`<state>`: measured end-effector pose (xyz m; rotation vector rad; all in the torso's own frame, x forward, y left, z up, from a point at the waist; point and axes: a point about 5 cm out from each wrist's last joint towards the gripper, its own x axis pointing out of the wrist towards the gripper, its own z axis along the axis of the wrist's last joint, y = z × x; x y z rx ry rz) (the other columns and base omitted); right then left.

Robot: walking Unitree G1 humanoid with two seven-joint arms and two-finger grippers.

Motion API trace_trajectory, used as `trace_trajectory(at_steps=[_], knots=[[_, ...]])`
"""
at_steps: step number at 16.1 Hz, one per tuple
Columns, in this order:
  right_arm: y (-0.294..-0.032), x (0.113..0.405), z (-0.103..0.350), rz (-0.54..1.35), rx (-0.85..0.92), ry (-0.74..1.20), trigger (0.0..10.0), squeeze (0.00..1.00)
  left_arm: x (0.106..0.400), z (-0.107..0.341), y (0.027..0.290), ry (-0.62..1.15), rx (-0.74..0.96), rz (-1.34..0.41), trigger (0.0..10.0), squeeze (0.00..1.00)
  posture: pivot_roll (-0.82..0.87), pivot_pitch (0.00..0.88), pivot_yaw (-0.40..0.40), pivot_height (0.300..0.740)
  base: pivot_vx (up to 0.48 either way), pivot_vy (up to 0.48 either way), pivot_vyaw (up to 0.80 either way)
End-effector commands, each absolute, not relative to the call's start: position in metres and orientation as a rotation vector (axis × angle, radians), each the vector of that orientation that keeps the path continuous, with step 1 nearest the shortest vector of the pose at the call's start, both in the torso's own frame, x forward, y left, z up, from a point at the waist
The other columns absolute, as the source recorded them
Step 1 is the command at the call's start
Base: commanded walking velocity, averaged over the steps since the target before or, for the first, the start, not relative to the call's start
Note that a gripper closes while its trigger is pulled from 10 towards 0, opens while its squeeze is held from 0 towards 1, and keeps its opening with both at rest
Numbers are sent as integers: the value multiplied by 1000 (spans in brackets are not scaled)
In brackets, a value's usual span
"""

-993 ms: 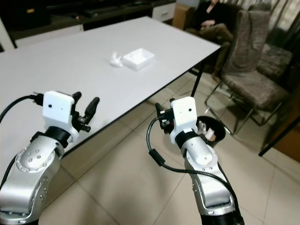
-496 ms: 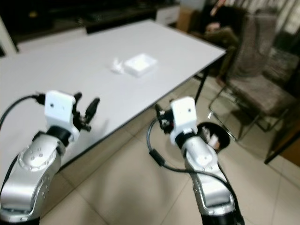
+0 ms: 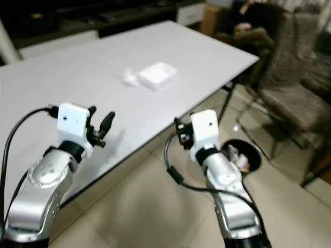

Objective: Picking trash to rubbish bin

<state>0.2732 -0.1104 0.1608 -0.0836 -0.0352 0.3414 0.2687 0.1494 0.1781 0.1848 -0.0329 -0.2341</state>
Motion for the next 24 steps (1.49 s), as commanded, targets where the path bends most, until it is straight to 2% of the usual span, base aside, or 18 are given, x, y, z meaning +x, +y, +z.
trace_trajectory(at_steps=[1, 4, 6, 13, 21, 24], knots=[[-119, 273, 163, 305, -95, -30, 10000, 0, 269, 182, 141, -45, 166, -258, 10000, 0, -27, 106, -72, 740, 420, 0, 0], [-120, 269, 164, 349, -122, -16, 10000, 0, 265, 176, 145, -43, 174, -222, 10000, 0, -56, 115, -144, 740, 417, 0, 0], [-124, 269, 164, 356, -130, -8, 10000, 0, 263, 177, 146, -50, 183, -204, 10000, 0, -55, 118, -159, 740, 416, 0, 0], [-127, 268, 162, 314, -79, 1, 10000, 0, 271, 187, 156, -65, 211, -212, 10000, 0, -38, 114, -91, 740, 418, 0, 0], [-113, 263, 157, 377, -44, 12, 10000, 0, 278, 183, 159, -40, 220, -237, 10000, 0, -21, 96, -56, 740, 418, 0, 0], [-113, 259, 155, 405, -49, 27, 10000, 0, 282, 168, 154, 27, 190, -264, 10000, 0, -33, 84, -59, 740, 0, 0, 0]])
